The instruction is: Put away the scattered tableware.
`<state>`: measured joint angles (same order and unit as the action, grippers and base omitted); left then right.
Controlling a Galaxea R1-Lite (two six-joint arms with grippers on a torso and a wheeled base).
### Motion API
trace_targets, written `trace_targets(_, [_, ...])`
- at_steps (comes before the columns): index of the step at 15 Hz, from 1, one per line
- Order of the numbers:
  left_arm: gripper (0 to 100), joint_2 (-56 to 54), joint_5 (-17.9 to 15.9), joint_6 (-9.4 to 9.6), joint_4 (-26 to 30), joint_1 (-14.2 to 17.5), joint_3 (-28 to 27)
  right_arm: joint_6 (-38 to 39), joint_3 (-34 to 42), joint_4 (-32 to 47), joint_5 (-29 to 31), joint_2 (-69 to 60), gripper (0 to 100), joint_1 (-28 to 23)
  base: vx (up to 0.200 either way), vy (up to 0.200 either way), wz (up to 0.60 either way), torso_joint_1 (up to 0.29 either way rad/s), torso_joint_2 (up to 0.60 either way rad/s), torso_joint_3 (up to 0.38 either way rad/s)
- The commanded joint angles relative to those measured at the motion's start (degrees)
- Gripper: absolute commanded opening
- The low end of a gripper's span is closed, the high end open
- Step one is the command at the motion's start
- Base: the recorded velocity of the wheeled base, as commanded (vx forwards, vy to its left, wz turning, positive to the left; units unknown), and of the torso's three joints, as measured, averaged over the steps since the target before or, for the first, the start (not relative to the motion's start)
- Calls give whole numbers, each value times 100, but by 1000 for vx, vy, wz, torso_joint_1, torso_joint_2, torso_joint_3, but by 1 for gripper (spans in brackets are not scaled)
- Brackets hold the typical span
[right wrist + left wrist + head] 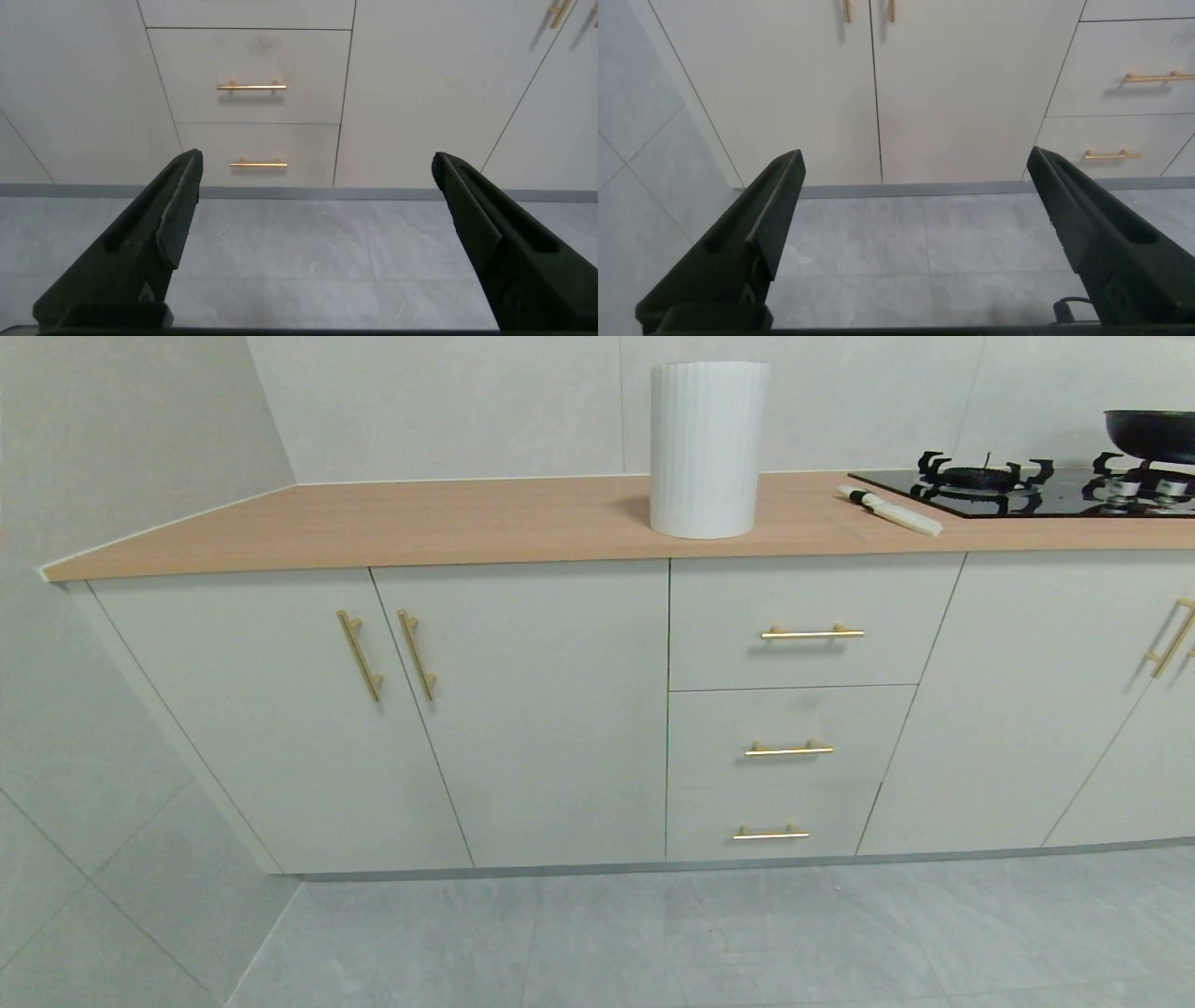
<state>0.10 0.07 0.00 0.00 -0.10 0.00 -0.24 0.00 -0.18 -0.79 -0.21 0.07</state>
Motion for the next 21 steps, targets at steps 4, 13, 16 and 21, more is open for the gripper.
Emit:
trace_targets(4, [100,8,1,26,0,1,0,-2,0,9,-26,21,100,10,0,0,0,0,0,0])
trace_targets(13, [100,8,-7,26,9,1,0,7,0,9,-105,21,100,10,22,0,0,0,0,1])
trace_targets(16, [100,8,-7,26,0,1,0,7,0,9,-105,21,100,10,200,0,0,4,-1,6])
trace_targets(21, [100,8,-7,26,0,1,0,7,0,9,-105,21,100,10,200,0,0,4,1,0])
